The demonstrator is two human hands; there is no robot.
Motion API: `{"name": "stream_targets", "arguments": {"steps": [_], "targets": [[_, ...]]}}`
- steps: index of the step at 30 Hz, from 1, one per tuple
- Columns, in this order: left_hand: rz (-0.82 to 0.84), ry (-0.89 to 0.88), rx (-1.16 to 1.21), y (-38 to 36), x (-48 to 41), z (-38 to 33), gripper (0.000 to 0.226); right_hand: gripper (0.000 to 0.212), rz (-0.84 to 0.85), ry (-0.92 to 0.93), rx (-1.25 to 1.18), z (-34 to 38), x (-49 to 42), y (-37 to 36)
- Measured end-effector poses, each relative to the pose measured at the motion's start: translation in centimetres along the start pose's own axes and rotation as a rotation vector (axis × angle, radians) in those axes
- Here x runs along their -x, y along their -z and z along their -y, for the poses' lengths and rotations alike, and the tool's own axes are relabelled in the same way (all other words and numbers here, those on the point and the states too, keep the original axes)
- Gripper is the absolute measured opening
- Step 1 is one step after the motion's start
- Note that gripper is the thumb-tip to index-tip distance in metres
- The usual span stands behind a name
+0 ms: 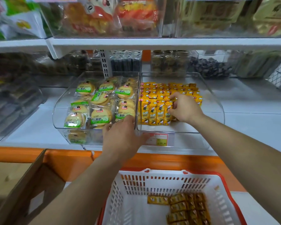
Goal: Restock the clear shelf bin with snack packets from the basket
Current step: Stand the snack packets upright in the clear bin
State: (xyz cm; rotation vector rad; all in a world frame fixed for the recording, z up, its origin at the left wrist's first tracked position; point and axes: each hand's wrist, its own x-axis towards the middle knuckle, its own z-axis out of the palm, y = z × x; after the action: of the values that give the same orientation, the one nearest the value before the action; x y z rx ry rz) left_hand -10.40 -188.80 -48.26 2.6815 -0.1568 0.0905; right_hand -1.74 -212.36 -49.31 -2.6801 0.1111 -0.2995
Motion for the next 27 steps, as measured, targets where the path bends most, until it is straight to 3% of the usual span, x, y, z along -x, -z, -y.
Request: {"name": "stream_targets", "arguments": {"steps": [2, 5, 10, 14, 18, 23, 27], "targets": [[0.006, -0.003, 0.049, 0.7, 0.2, -0.1, 0.052, 0.052, -0.003, 0.018, 0.083, 0.3, 1.1, 1.0], [-0.052, -0.029, 0.139, 2.3, 0.9, -0.1, 0.058, 0.041, -0.054, 0.080, 0.087, 0.7, 3.8, 2.9], [-0.091, -0.216, 0.137, 3.4, 4.6, -0.1, 0.038, 0.023, -0.091, 0.301, -0.002, 2.1, 10.4, 5.6], [0.138, -0.232, -0.025, 0.8, 8.3, 1.2, 0.029, 0.022, 0.002, 0.317, -0.009, 1.3, 16.2, 4.2], [0.407, -0.208, -0.220, -4.7, 10.7, 3.4, 0.032, 0.018, 0.288, 0.193, -0.007, -2.2, 20.7, -1.7], [0.620, -0.114, -0.247, -13.2, 12.2, 6.3, 0.040, 0.018, 0.601, 0.061, 0.014, -7.1, 23.8, -10.0], [0.761, -0.009, -0.206, -19.6, 13.4, 8.8, 0.049, 0.020, 0.627, -0.069, -0.016, -10.6, 25.1, -15.1]]}}
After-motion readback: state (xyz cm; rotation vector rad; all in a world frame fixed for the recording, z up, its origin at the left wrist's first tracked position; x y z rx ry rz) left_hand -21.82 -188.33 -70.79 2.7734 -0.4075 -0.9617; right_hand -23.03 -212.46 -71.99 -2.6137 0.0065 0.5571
